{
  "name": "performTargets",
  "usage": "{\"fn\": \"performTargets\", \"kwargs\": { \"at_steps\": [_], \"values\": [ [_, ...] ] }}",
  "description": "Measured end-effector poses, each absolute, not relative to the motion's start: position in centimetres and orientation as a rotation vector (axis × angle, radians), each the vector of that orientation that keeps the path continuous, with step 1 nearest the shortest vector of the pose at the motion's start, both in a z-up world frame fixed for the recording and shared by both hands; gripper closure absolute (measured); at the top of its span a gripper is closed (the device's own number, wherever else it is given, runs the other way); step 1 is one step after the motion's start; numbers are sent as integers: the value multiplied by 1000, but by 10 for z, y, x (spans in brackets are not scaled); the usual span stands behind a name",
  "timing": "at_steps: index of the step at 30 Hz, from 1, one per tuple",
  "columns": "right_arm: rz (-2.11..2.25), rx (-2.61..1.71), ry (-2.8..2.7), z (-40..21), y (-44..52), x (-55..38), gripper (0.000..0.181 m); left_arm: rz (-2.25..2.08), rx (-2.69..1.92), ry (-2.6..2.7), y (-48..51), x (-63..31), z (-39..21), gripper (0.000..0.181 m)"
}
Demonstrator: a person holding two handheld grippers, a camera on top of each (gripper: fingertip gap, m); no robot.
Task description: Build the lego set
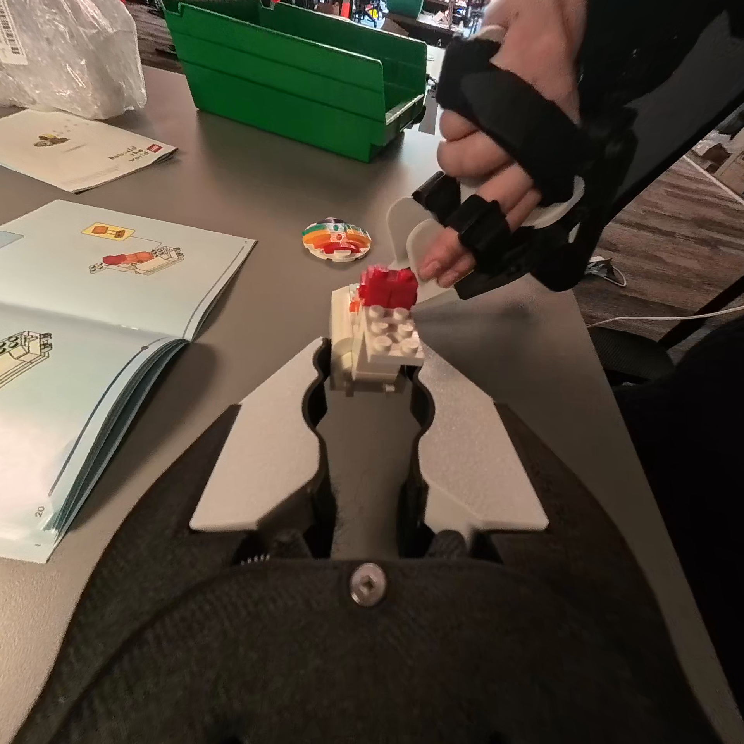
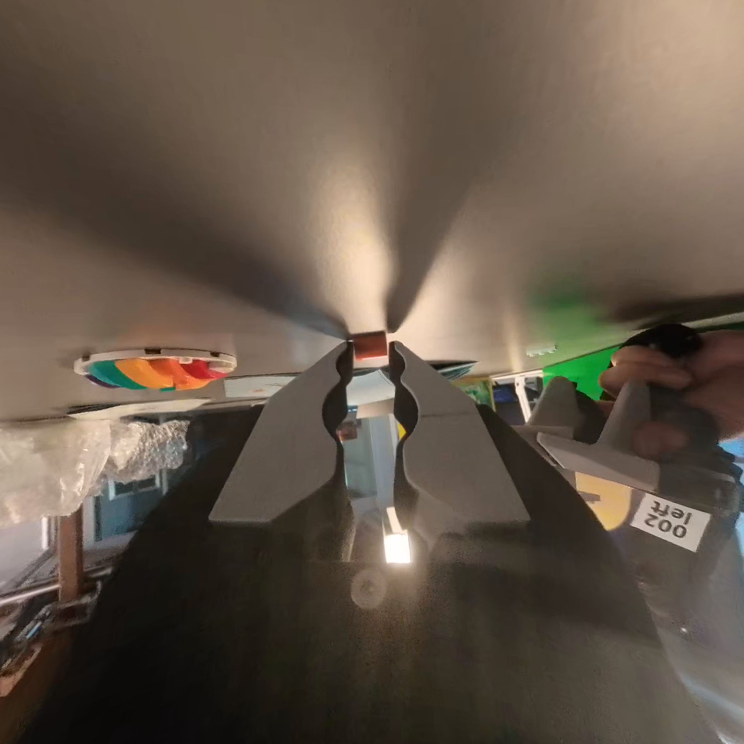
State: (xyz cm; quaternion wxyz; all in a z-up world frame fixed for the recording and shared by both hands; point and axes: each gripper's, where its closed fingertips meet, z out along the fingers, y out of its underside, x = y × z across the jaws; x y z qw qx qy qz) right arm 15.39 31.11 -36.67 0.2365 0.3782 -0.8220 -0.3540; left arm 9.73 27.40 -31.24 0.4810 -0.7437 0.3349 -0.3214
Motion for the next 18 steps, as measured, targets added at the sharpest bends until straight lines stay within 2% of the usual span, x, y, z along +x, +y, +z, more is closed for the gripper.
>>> {"fn": "performTargets", "kwargs": {
  "at_steps": [5, 7, 9, 12, 16, 18],
  "values": [
    [-883, 850, -2286, -363, 304, 150, 147, -793, -1806, 806, 274, 96, -310, 145],
    [-830, 637, -2311, -359, 307, 152, 142, -799, -1801, 796, 275, 95, -309, 145],
    [-756, 261, -2297, -347, 317, 154, 139, -808, -1795, 784, 275, 95, -307, 145],
    [-483, -523, -2192, -333, 333, 167, 142, -808, -1785, 768, 277, 93, -305, 145],
    [420, -1582, -1858, -352, 303, 176, 143, -812, -1781, 757, 278, 93, -305, 144],
    [696, -1832, -1572, -353, 298, 172, 144, -817, -1786, 760, 277, 94, -307, 144]
  ]
}}
